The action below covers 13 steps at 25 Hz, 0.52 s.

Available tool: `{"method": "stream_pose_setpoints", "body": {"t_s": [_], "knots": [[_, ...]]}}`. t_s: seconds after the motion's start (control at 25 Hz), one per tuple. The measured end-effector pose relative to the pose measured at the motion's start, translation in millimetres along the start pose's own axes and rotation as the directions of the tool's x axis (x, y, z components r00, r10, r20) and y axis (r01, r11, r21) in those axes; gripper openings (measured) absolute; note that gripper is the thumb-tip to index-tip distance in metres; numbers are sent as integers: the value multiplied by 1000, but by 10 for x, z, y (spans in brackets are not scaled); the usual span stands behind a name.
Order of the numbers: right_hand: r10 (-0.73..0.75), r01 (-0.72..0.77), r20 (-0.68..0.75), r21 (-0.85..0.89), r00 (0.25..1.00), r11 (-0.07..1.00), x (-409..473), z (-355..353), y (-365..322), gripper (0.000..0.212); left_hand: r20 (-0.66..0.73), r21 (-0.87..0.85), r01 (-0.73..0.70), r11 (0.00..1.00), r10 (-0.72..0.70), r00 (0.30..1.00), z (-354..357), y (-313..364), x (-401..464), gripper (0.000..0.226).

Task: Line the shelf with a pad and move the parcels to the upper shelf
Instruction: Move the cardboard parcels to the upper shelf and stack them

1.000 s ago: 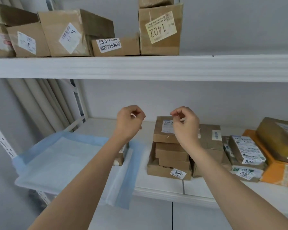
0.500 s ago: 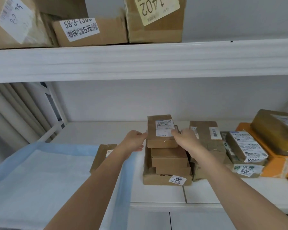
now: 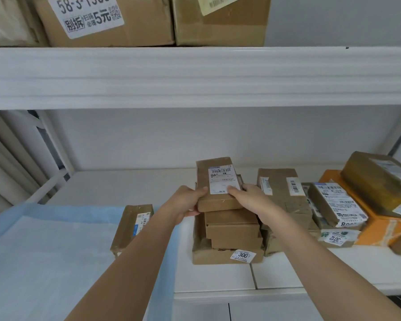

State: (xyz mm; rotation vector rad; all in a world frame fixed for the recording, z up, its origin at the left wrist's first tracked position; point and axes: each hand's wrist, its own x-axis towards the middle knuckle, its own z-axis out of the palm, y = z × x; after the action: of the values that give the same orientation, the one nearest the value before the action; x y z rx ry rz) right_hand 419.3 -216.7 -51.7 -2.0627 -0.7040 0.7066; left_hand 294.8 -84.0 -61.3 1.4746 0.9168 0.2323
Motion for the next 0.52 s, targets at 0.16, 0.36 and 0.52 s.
{"method": "stream_pose_setpoints", "body": {"t_s": [0.16,0.36,0.52], "knots": [[-82,89,-54,157,995,984,1,-71,-109,44,31,-222,-74,972,83,996,-82,212,-36,23],[-42,89,-97,561,994,823,-22,-154,-279,36,94,-222,-131,966,155,983,-53,384,-137,14],[-40,103,-116,603,992,791,-102,-207,-310,22,149,-291,-86,953,134,980,-30,375,-210,12]]}}
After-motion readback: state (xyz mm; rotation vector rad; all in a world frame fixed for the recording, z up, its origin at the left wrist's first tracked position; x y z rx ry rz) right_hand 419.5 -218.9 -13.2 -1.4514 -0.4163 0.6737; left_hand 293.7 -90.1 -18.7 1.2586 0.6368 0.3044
